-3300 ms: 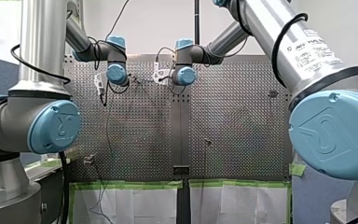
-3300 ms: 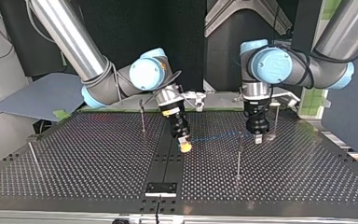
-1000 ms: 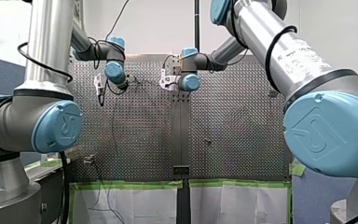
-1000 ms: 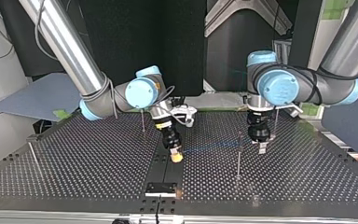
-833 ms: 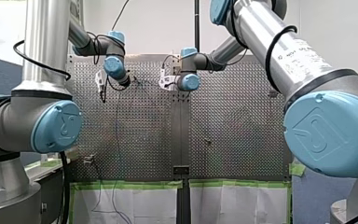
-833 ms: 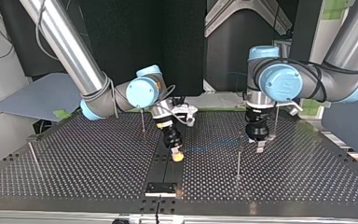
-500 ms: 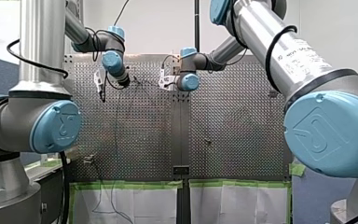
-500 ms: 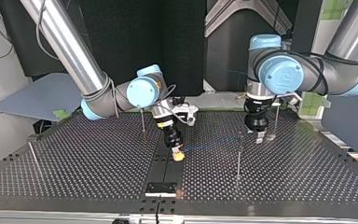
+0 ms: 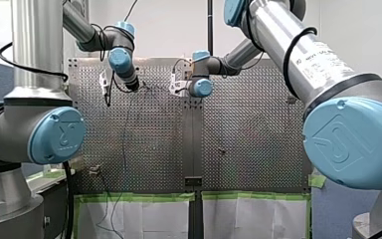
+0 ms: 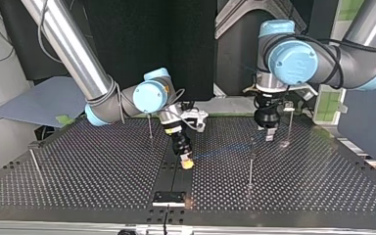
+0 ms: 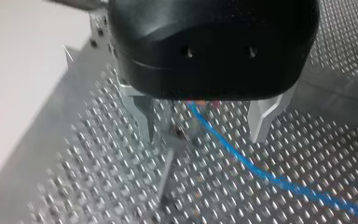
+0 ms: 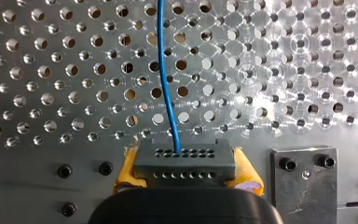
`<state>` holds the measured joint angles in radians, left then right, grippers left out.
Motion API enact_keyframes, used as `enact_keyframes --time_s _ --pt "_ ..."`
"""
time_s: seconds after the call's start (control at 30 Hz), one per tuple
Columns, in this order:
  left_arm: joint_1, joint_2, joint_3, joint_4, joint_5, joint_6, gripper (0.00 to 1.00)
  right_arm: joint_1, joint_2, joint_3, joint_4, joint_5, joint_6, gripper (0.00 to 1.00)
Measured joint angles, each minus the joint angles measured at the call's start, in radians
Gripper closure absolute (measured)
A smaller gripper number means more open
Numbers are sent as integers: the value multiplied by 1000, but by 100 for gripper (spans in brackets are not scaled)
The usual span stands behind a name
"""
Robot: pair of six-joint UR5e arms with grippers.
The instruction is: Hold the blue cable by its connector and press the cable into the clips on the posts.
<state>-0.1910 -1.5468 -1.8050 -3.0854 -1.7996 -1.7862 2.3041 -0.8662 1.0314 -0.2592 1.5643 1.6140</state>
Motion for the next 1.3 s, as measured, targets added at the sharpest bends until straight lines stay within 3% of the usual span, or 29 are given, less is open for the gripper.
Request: enact_keyframes --time_s 0.17,0.43,0.97,1.3 --pt "-25 33 -7 5 28 8 2 -2 0 0 0 -1 3 100" --pt "-52 40 -8 9 64 5 2 -3 0 0 1 -4 7 100" --pt "-66 39 -8 15 -16 5 2 -3 0 0 1 -15 15 100" --pt "-67 38 -8 14 -27 4 2 0 0 0 7 -15 15 100"
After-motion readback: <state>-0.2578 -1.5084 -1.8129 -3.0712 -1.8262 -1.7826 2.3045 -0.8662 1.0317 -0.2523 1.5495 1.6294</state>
